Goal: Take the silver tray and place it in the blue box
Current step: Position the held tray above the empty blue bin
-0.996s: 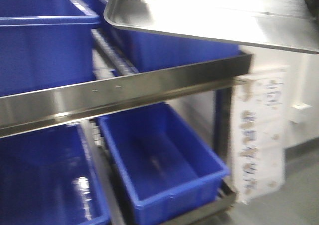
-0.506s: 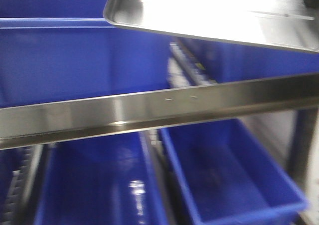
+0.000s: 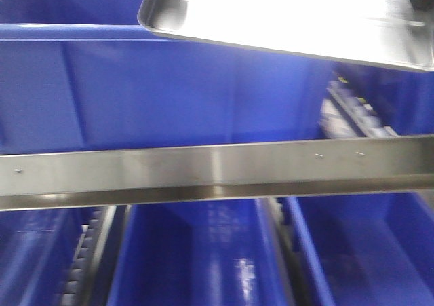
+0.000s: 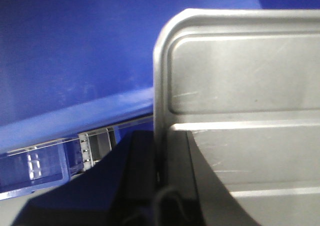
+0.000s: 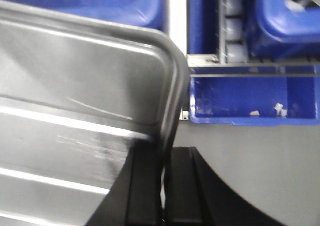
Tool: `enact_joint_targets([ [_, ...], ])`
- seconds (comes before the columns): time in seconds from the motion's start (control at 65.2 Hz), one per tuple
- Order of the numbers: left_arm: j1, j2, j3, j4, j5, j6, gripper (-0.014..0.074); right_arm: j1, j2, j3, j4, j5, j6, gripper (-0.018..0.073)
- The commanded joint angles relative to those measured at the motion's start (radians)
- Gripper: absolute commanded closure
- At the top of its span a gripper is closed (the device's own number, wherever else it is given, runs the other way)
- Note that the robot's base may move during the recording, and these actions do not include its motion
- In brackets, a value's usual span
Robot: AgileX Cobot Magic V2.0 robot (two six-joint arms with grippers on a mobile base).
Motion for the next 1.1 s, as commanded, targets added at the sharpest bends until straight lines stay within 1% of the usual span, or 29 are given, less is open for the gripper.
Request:
enact_joint_targets([
  [0.0, -0.005, -0.053, -0.035, 0.103, -0.004, 0.014, 0.0701, -0.003, -0.025, -0.031, -0.054, -0.023, -0.03, 0.0501],
  [0.245, -0.005, -0.053, -0.035, 0.105, -0.006, 0.014, 0.0701, -0.003, -0.025, -0.031, -0.054, -0.023, -0.03, 0.0501],
  [0.445, -0.005, -0.053, -0.035, 0.129, -0.006, 0.016, 0.0701, -0.003, -0.025, -0.031, -0.054, -0.023, -0.03, 0.0501],
  [1.088, -0.005, -0.053, -0.035, 0.13, -0.018, 0.016, 0.0701, -0.003, -0.025, -0.031, -0.054, -0.023, -0.03, 0.0501],
])
